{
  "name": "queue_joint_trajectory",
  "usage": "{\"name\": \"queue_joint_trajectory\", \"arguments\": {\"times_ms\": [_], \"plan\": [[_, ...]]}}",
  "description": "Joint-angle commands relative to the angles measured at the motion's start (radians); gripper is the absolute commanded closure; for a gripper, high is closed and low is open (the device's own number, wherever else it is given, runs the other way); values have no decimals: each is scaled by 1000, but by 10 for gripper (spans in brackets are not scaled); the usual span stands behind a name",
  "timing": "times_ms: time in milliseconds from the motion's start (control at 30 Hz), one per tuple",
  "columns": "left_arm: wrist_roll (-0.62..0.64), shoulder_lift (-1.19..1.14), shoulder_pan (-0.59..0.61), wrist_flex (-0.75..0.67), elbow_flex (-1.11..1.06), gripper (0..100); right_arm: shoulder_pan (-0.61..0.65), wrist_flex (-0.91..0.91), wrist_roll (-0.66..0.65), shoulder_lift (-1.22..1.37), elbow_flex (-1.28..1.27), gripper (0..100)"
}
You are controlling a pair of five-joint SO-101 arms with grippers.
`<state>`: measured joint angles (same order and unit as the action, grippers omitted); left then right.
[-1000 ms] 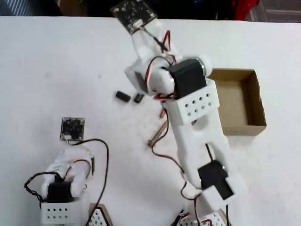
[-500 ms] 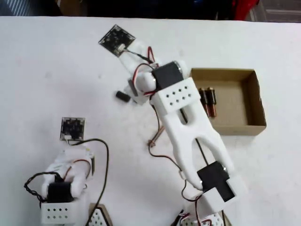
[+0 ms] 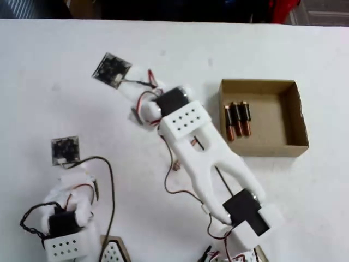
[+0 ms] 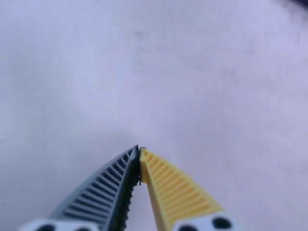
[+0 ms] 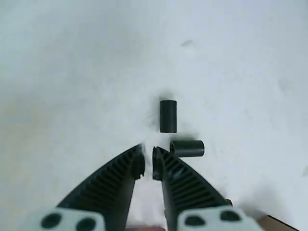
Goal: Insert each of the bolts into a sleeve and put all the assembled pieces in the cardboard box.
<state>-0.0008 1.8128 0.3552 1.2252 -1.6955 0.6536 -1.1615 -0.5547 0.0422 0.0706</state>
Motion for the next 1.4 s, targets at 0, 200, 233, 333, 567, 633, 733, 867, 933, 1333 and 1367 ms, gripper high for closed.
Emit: {"name": "queue_joint_trajectory", "arguments": {"times_ms": [0,200,233,333,567,633,733,867,933,1333,1367], "plan": [[-8,8,51,29,2,976,15,61,-11,2,0,922],[-9,8,53,41,2,977,16,96,-17,102,0,838],[-9,8,53,43,2,977,16,113,-17,116,0,845],[-9,8,53,43,2,977,16,147,-17,156,0,861],[-9,8,53,43,2,977,8,200,-11,248,0,858],[-9,8,53,43,2,977,10,205,-11,271,0,858],[-9,8,53,43,2,977,8,237,-11,298,0,858],[-9,8,53,43,2,977,-15,289,-12,338,0,854],[-9,8,53,43,2,977,-27,303,-11,358,0,825],[-9,8,53,44,2,977,-33,352,-18,383,-6,774],[-9,8,53,44,2,977,-33,355,-17,384,-6,776]]}}
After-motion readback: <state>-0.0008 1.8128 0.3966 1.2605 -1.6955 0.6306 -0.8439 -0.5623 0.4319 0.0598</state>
